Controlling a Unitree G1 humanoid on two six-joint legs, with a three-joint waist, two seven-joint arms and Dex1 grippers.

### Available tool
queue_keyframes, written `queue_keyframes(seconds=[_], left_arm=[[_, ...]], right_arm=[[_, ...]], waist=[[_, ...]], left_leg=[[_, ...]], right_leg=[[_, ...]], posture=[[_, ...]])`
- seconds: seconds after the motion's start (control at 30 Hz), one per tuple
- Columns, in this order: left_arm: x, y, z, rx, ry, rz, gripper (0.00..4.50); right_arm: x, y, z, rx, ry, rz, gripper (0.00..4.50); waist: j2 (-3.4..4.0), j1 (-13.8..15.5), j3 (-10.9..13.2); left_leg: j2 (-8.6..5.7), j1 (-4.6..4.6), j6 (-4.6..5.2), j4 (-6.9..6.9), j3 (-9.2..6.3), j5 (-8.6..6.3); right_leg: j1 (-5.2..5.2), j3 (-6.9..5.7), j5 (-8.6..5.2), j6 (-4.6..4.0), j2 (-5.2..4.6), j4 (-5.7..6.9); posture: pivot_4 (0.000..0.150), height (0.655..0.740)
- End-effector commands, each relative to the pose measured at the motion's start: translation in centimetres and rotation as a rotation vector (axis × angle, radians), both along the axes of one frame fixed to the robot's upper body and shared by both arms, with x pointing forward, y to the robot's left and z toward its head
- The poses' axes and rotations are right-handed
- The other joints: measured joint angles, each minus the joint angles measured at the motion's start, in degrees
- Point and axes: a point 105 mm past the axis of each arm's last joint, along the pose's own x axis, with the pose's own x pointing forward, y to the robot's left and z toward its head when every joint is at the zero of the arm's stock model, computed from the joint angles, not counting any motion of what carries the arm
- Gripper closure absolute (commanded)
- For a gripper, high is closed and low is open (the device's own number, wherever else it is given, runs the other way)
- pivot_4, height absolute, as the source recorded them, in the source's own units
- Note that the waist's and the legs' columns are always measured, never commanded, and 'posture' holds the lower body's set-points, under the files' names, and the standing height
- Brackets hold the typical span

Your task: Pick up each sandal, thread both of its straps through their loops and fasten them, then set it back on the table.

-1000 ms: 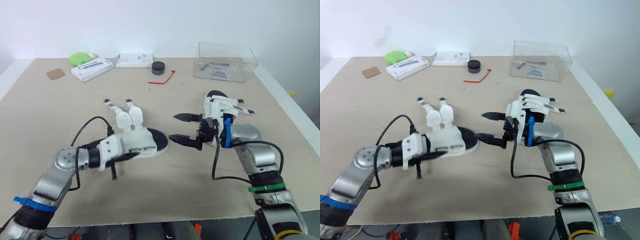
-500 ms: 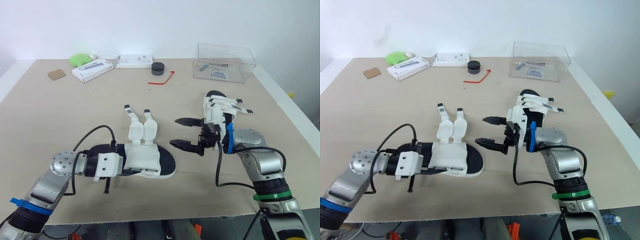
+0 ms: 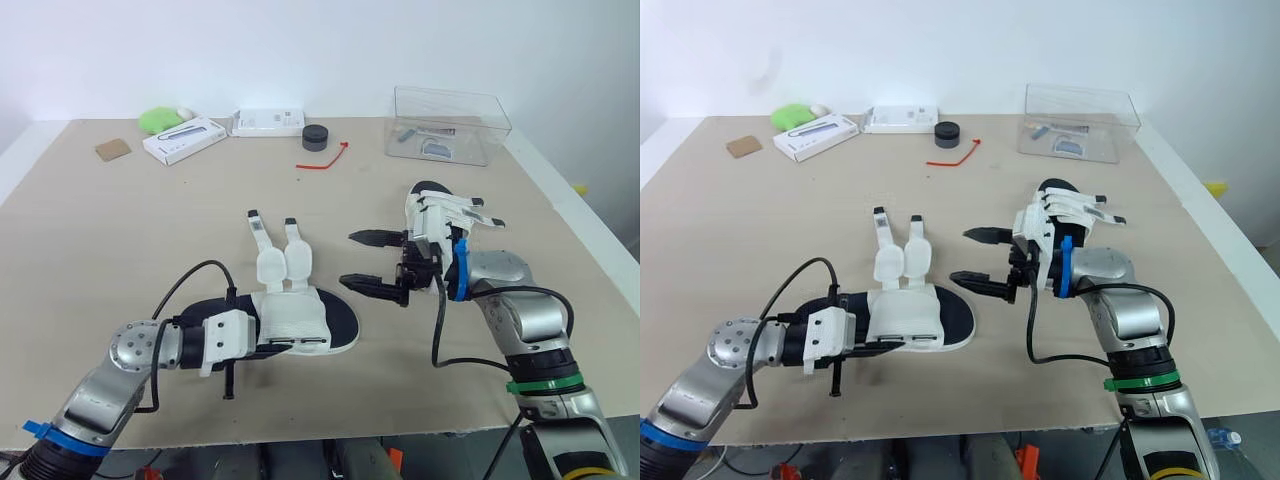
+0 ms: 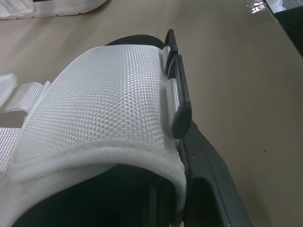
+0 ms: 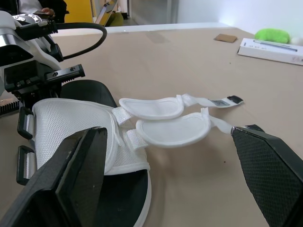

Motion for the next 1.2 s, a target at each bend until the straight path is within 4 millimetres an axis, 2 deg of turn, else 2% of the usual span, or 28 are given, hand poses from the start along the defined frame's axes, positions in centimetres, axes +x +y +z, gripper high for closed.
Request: queue_keyframes(seconds=[0.03,0.17,0.2,0.3,0.43,0.47,0.5,0.53,0.63,0.77,0.87,0.9,0.93,0.97,1.0,1.13,1.17,1.2], left_arm=[[-0.2,0.1,0.6,0.001,-0.025,0.001,4.46],[-0.5,-0.1,0.5,0.002,-0.005,0.014,4.46],[-0.7,-0.1,0.5,-0.003,0.008,0.013,4.17],[-1.1,-0.1,0.7,-0.017,0.046,0.008,3.09],[-1.5,0.5,1.7,-0.038,0.133,0.010,1.00],[-1.5,0.8,2.0,-0.035,0.150,0.012,0.74],[-1.7,1.2,2.1,-0.026,0.183,0.012,0.26],[-1.8,1.8,2.2,-0.013,0.212,0.011,0.09],[-1.7,4.0,2.5,0.026,0.293,0.050,0.09],[-0.9,6.0,3.2,0.037,0.323,0.113,0.09],[0.0,6.6,3.9,0.013,0.317,0.154,0.00],[0.7,6.7,4.3,-0.010,0.305,0.178,0.00],[1.4,6.7,4.7,-0.034,0.299,0.196,0.00],[1.9,6.6,5.1,-0.060,0.297,0.213,0.00],[2.4,6.5,5.4,-0.084,0.297,0.224,0.00],[3.5,5.7,6.4,-0.155,0.315,0.244,0.00],[3.7,5.4,6.5,-0.172,0.324,0.251,0.00],[4.1,5.1,6.8,-0.211,0.345,0.265,0.00]], right_arm=[[0.0,0.2,0.9,-0.002,-0.046,0.027,0.00],[0.1,0.5,0.9,-0.001,-0.048,0.031,0.00],[0.1,0.5,0.9,-0.001,-0.047,0.032,0.00],[0.2,0.4,0.8,-0.004,-0.048,0.029,0.00],[0.1,0.3,0.8,-0.010,-0.048,0.027,0.00],[0.1,0.2,0.8,-0.012,-0.048,0.027,0.00],[0.0,0.1,0.8,-0.014,-0.045,0.028,0.00],[-0.1,0.0,0.8,-0.019,-0.042,0.030,0.00],[-0.4,-0.4,0.6,-0.037,-0.023,0.029,0.00],[-0.8,-0.5,0.2,-0.039,0.004,0.024,0.00],[-1.3,-0.3,-0.3,-0.048,0.027,0.027,0.75],[-1.7,-0.3,-0.9,-0.076,0.029,0.035,1.22],[-2.1,-0.2,-1.6,-0.109,0.026,0.046,1.90],[-2.5,-0.2,-2.2,-0.131,0.029,0.057,2.01],[-2.8,-0.2,-2.6,-0.140,0.036,0.062,2.34],[-3.5,0.2,-3.2,-0.147,0.054,0.074,4.16],[-3.6,0.4,-3.3,-0.151,0.056,0.080,4.47],[-3.7,0.6,-3.5,-0.161,0.050,0.085,4.47]], waist=[[0.00,0.0,0.0],[0.00,0.0,0.0],[0.00,0.0,0.0],[0.00,0.0,0.0],[0.00,0.0,0.0],[0.00,0.0,0.0],[0.00,0.0,0.0],[0.00,0.0,0.0],[0.00,0.0,0.0],[0.01,0.0,0.0],[0.00,0.0,0.0],[0.01,0.0,0.0],[0.00,0.0,0.0],[0.00,0.0,0.0],[0.02,0.3,0.0],[-0.08,0.7,0.0],[-0.07,0.6,0.0],[-0.07,0.6,0.0]], left_leg=[[0.00,0.00,0.00,0.00,0.00,0.00],[0.00,0.00,0.00,0.00,0.00,0.00],[0.00,0.00,0.00,0.00,0.00,0.00],[0.00,0.00,0.00,0.00,-0.01,0.00],[0.01,0.00,0.00,0.02,-0.01,0.00],[0.01,0.01,0.00,0.02,-0.01,0.00],[0.01,0.02,-0.01,0.02,-0.01,0.00],[0.03,0.02,-0.01,0.02,-0.02,0.01],[0.04,0.03,-0.02,0.03,-0.02,0.01],[0.05,0.05,-0.02,0.02,0.00,0.01],[0.06,0.04,-0.02,0.02,-0.02,0.01],[0.06,0.02,-0.02,0.02,-0.04,0.01],[0.03,0.02,-0.03,0.03,-0.03,0.02],[0.03,0.02,-0.03,0.03,-0.04,0.02],[0.02,0.02,-0.03,0.03,-0.02,0.02],[-0.02,0.03,-0.03,0.06,-0.01,0.02],[-0.01,0.02,-0.03,0.06,0.01,0.02],[-0.01,0.03,-0.03,0.06,0.01,0.01]], right_leg=[[0.00,0.00,0.00,0.00,0.00,0.00],[0.00,0.00,0.00,0.00,0.00,0.01],[0.00,0.00,0.00,0.00,0.00,0.01],[0.00,0.00,0.00,0.00,0.00,0.01],[0.00,-0.01,0.00,0.00,0.00,0.02],[0.00,-0.01,0.00,0.00,0.01,0.03],[0.00,-0.01,0.00,0.00,0.02,0.04],[-0.01,-0.02,0.00,-0.01,0.04,0.05],[-0.01,-0.03,-0.03,-0.04,0.06,0.07],[-0.01,-0.06,-0.07,-0.07,0.06,0.07],[-0.01,-0.07,-0.08,-0.07,0.07,0.07],[-0.01,-0.09,-0.08,-0.07,0.07,0.07],[-0.01,-0.08,-0.08,-0.07,0.05,0.09],[-0.01,-0.09,-0.08,-0.07,0.05,0.09],[0.00,-0.08,-0.07,-0.06,0.03,0.08],[0.00,-0.03,-0.08,-0.02,0.04,0.11],[-0.01,-0.01,-0.07,-0.01,0.05,0.11],[-0.01,0.00,-0.07,-0.02,0.05,0.10]], posture=[[0.150,0.7400],[0.150,0.7400],[0.150,0.7400],[0.150,0.7400],[0.150,0.7400],[0.150,0.7400],[0.150,0.7400],[0.150,0.7400],[0.150,0.7400],[0.150,0.7400],[0.150,0.7400],[0.150,0.7400],[0.150,0.7400],[0.150,0.7400],[0.150,0.7400],[0.150,0.7400],[0.150,0.7400],[0.150,0.7400]])
